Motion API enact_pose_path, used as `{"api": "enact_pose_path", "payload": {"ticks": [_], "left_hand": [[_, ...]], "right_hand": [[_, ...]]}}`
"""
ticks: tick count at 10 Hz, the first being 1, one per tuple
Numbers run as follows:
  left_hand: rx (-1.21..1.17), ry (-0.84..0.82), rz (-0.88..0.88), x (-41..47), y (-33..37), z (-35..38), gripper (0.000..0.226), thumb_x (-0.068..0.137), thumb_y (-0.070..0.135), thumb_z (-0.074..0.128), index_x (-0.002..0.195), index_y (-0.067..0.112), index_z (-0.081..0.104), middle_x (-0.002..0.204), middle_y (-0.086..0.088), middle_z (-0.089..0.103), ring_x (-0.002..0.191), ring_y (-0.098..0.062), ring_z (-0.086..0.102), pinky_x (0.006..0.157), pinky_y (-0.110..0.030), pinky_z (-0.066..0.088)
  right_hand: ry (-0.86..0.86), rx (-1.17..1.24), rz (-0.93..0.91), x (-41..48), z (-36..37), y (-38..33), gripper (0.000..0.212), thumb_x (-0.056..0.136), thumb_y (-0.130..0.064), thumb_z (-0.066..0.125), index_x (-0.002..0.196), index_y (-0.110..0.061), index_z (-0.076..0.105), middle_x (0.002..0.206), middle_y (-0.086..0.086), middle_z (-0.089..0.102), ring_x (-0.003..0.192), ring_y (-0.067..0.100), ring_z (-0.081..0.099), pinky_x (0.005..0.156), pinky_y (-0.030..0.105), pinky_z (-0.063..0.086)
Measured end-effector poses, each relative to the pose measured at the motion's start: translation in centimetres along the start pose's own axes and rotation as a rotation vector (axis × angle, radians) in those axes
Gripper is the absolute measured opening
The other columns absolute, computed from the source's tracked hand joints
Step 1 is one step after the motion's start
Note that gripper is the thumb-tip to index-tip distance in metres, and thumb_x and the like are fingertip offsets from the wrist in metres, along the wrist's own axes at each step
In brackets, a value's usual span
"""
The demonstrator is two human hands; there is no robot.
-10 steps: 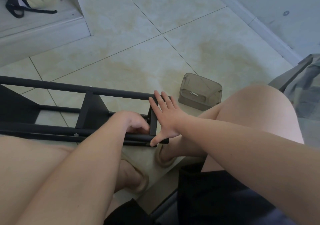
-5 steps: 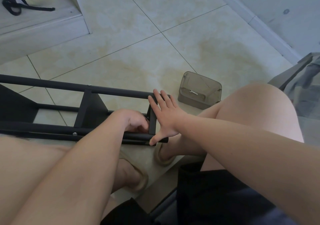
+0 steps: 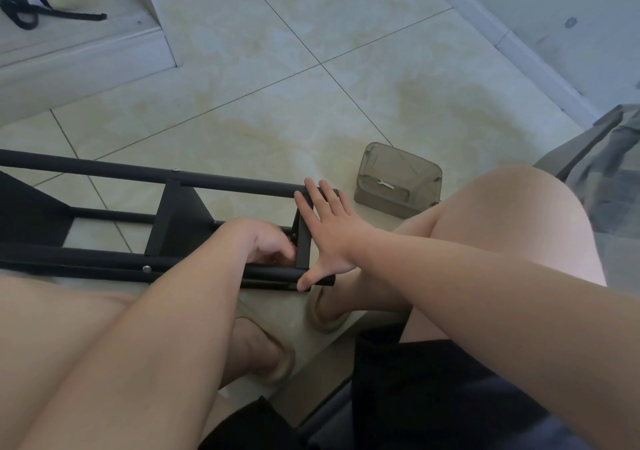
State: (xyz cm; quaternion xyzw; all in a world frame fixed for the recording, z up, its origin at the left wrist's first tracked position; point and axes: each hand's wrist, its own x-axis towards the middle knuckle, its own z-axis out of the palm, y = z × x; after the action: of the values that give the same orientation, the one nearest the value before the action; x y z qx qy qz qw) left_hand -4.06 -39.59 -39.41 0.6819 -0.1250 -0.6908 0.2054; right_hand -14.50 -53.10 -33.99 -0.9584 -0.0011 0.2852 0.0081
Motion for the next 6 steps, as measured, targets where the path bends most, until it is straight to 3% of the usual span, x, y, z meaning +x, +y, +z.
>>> {"api": "enact_pose_path", "payload": {"ticks": [1, 2, 6], "left_hand": [[0.019, 0.035, 0.033, 0.12, 0.08, 0.01, 0.031, 0.083, 0.004, 0.061, 0.112, 0.005, 0.073, 0.110, -0.022, 0.070, 0.118, -0.043, 0.061, 0.109, -0.056, 0.043], [0.054, 0.068, 0.064, 0.00, 0.21, 0.02, 0.034, 0.077, 0.006, 0.064, 0.110, 0.007, 0.073, 0.112, -0.022, 0.071, 0.113, -0.042, 0.064, 0.106, -0.058, 0.045], [-0.012, 0.063, 0.089, 0.26, -0.12, 0.16, 0.033, 0.082, 0.002, 0.062, 0.114, 0.005, 0.071, 0.113, -0.020, 0.071, 0.111, -0.038, 0.065, 0.106, -0.050, 0.047]], "right_hand": [[-0.001, 0.005, 0.000, 0.01, 0.00, 0.04, 0.158, 0.055, -0.096, 0.061, 0.157, -0.010, -0.024, 0.160, 0.019, -0.035, 0.148, 0.040, -0.031, 0.123, 0.055, -0.011], [-0.002, 0.006, -0.002, 0.02, -0.01, -0.01, 0.158, 0.054, -0.096, 0.060, 0.157, -0.010, -0.024, 0.160, 0.018, -0.035, 0.148, 0.040, -0.031, 0.123, 0.054, -0.012], [0.001, 0.006, 0.000, -0.04, -0.03, 0.02, 0.158, 0.055, -0.096, 0.060, 0.157, -0.010, -0.023, 0.160, 0.018, -0.035, 0.149, 0.040, -0.030, 0.123, 0.054, -0.011]]}}
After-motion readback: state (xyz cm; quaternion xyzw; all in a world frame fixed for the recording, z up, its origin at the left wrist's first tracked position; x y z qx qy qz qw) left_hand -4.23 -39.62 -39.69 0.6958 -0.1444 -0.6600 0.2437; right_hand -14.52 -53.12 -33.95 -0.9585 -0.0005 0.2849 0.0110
